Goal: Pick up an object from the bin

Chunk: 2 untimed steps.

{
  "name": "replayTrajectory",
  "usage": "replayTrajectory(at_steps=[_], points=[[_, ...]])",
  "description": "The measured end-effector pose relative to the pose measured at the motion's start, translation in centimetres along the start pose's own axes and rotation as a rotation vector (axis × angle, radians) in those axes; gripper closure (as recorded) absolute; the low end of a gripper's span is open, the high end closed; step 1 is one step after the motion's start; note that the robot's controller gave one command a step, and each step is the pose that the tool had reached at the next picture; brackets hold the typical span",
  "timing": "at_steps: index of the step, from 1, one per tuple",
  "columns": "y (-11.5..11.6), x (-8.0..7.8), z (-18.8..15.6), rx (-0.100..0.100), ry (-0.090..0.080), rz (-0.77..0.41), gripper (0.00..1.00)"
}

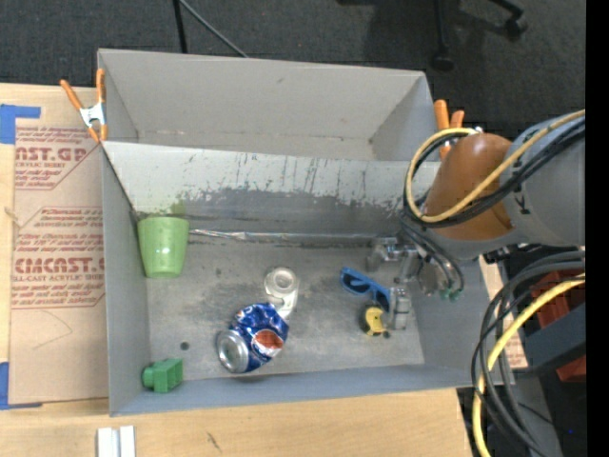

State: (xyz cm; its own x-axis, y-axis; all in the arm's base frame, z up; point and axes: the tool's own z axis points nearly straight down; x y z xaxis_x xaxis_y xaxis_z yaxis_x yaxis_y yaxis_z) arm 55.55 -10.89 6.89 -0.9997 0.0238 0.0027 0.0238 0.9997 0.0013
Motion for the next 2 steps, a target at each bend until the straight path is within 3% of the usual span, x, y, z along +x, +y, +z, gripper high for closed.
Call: replayTrajectory(at_steps=[1, 2], points=[[0.03, -0.04, -0.02, 0.001, -0.001, -0.001, 0.00], [0.01, -0.18, -0.18, 0.001, -0.005, -0.001, 1.00]])
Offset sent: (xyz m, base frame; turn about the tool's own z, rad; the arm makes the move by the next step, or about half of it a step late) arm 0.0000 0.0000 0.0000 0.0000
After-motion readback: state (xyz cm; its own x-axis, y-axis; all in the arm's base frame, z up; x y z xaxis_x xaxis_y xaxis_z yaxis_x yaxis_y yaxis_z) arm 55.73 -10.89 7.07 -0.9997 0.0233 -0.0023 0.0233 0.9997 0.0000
